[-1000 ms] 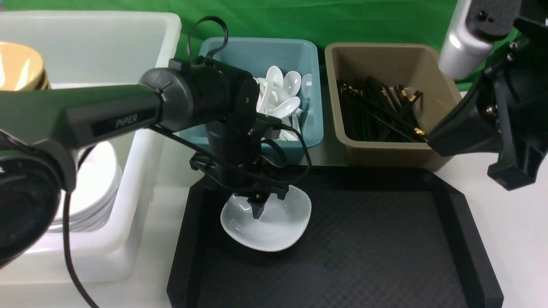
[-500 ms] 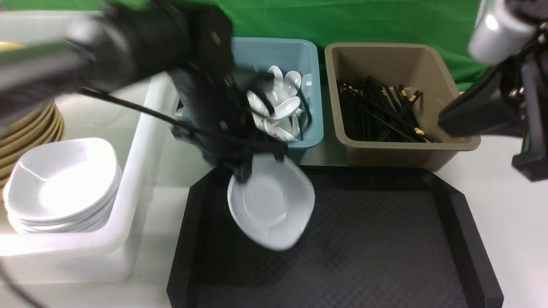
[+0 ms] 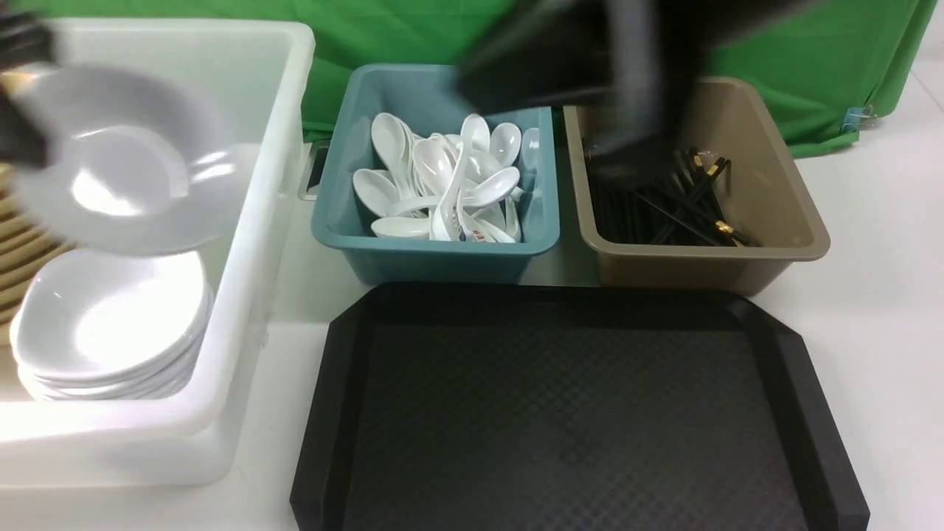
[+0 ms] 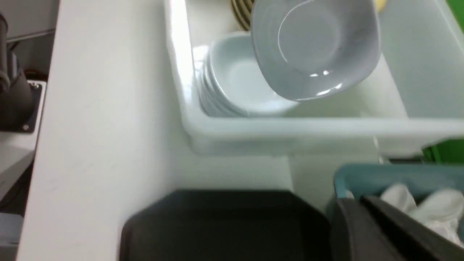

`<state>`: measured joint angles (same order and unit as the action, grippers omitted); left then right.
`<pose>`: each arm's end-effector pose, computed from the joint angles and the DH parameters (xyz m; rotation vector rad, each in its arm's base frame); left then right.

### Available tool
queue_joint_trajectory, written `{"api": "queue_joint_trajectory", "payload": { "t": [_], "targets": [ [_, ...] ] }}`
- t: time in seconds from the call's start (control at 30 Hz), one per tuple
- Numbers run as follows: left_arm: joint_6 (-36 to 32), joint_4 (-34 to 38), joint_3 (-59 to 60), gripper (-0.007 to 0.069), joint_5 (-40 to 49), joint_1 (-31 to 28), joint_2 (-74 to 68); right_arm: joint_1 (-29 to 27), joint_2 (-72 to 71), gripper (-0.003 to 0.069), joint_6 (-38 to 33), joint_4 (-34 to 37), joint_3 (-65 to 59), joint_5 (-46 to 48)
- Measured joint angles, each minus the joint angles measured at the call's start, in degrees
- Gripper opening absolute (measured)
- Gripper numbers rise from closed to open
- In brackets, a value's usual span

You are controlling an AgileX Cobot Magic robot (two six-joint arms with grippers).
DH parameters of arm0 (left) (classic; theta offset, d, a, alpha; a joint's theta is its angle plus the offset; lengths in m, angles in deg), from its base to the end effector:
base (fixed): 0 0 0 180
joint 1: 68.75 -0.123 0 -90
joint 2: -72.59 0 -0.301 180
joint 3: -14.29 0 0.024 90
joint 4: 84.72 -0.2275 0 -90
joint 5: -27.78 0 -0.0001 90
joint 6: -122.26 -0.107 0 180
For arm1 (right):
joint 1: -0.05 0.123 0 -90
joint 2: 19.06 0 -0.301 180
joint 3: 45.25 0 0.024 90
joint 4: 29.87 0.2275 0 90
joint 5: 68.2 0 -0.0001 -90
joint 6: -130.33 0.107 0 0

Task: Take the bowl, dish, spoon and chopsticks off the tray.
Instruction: Use the left arm to put the plate into the large storage box on the left

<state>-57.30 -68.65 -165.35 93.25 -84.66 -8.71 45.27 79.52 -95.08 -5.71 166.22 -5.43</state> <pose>0.2320 0.0381 0.3911 -0.4110 2.4927 -0.2644 0.2005 0.2574 0.4702 -1.5685 1.5794 0.5238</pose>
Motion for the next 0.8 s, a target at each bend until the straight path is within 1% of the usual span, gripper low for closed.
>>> {"api": "queue_joint_trajectory", "payload": {
  "t": [0.07,0.1,0.13,0.17,0.23,0.27,0.3,0.37,0.43,0.53,0.57,0.6,0.63,0.67,0.7,0.8],
  "targets": [
    [-4.00,5.58,4.93,0.0015,-0.88,-6.62,0.34,1.73,3.78,0.0010,0.01,-0.35,2.71,-0.45],
    [-6.71,8.07,7.23,0.0015,-1.45,-9.03,0.28,2.48,5.82,0.0010,0.14,-0.70,4.22,-0.68],
    [-7.11,8.94,8.11,0.0015,-1.50,-9.82,0.21,2.60,6.13,0.0010,0.24,-0.78,4.69,-0.73],
    [-10.17,11.82,11.59,0.0015,-2.12,-12.20,-0.22,3.45,8.46,0.0010,0.40,-1.04,6.19,-0.79],
    [-11.05,12.81,12.82,0.0015,-2.55,-12.66,-0.41,4.07,9.92,0.0010,0.50,-1.11,6.91,-0.82],
    [-12.83,13.62,15.36,0.0026,-4.77,-12.83,-0.79,4.87,11.71,0.0010,0.63,-1.29,7.99,-0.82],
    [-13.00,13.61,15.71,0.0030,-4.98,-12.83,-0.79,5.03,12.05,0.0010,0.63,-1.30,8.20,-0.82],
    [-13.54,12.88,16.62,0.0064,-6.24,-12.64,-0.99,5.42,12.97,0.0010,0.63,-1.30,8.90,-0.82],
    [-13.84,11.35,16.92,0.0162,-7.26,-12.64,-1.15,5.55,13.40,0.0010,0.63,-1.30,9.13,-0.82],
    [-13.78,10.59,16.66,0.0328,-7.41,-12.64,-1.03,5.55,13.31,0.0010,0.57,-1.79,9.56,-0.82],
    [-13.71,9.97,15.71,0.0400,-6.31,-12.64,-0.95,5.40,13.17,0.0010,0.80,-2.41,9.87,-0.67],
    [-13.72,9.43,14.97,0.0433,-5.45,-12.64,-0.76,5.37,13.11,0.0010,0.85,-2.78,9.96,-0.45],
    [-11.90,7.11,12.15,0.0505,-2.80,-12.64,-0.06,4.67,12.80,0.0010,2.88,-5.03,10.95,0.13],
    [-11.62,6.31,11.28,0.0519,-2.50,-12.64,0.21,4.41,12.66,0.0010,4.06,-5.80,11.16,0.31],
    [-9.38,3.79,8.45,0.0550,-0.77,-12.64,1.23,3.31,12.01,0.0010,6.72,-8.75,11.69,0.98],
    [-7.14,0.54,2.85,0.0569,1.42,-12.21,3.74,0.56,10.15,0.0010,10.80,-12.55,12.33,2.45]
  ]
}}
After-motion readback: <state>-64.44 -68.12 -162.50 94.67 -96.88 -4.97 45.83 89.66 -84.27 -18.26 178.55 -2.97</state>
